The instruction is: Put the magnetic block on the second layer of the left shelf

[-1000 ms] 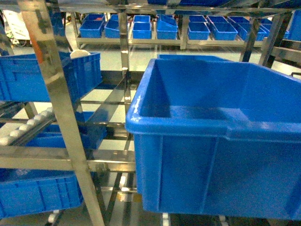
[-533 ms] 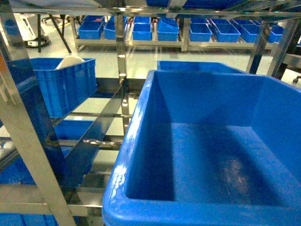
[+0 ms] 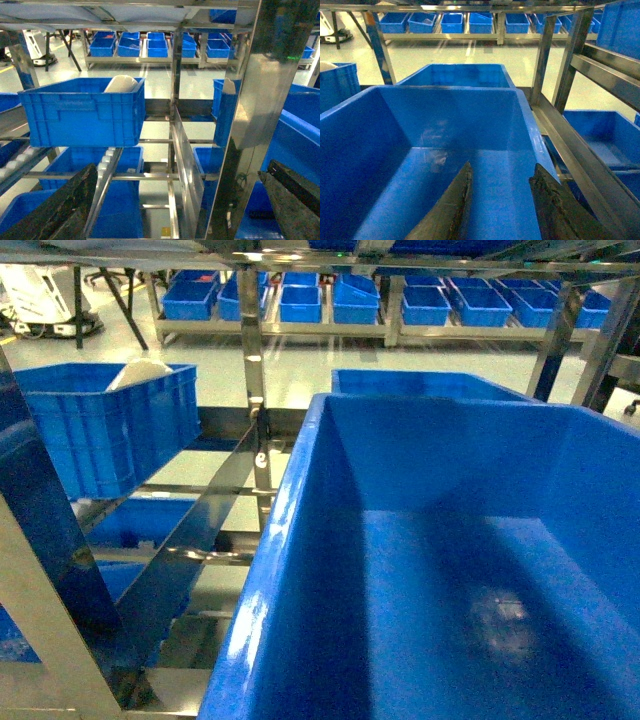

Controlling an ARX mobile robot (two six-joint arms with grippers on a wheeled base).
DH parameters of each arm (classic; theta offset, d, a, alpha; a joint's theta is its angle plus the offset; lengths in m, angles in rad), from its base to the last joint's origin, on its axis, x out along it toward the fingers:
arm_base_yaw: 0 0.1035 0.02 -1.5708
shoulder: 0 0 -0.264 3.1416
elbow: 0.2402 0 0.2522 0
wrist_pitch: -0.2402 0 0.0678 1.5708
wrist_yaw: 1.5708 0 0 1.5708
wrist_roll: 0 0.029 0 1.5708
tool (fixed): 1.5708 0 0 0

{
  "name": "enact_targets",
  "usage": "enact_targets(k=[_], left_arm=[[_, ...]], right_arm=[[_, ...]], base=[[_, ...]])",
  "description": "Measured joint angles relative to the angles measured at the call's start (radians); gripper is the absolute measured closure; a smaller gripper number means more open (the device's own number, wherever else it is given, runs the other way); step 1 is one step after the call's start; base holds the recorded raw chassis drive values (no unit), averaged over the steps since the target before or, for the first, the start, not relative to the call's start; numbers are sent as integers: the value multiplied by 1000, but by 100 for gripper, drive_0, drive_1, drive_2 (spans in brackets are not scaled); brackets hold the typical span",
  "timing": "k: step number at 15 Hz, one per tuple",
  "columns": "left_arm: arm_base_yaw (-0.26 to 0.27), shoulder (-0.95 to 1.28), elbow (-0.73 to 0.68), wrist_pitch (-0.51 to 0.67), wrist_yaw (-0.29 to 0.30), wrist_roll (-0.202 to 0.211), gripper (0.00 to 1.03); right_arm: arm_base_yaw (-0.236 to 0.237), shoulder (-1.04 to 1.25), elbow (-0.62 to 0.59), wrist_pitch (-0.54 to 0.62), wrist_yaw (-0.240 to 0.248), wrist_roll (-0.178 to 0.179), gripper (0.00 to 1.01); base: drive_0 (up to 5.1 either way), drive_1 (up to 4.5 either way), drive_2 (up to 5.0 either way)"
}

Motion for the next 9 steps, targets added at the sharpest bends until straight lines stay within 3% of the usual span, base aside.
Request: enact_targets(k=[7, 8, 9], left_arm=[[0, 0, 0, 5, 0, 0, 5], [0, 0, 0, 5, 0, 0, 5], [0, 0, 0, 5, 0, 0, 5]], right_arm=[[0, -2, 0, 3, 0, 0, 70], [62, 123, 72, -8, 18, 55, 70], [158, 272, 139, -20, 15, 126, 70]], base=[[-15, 317, -346], [-15, 317, -346], [-15, 317, -346]])
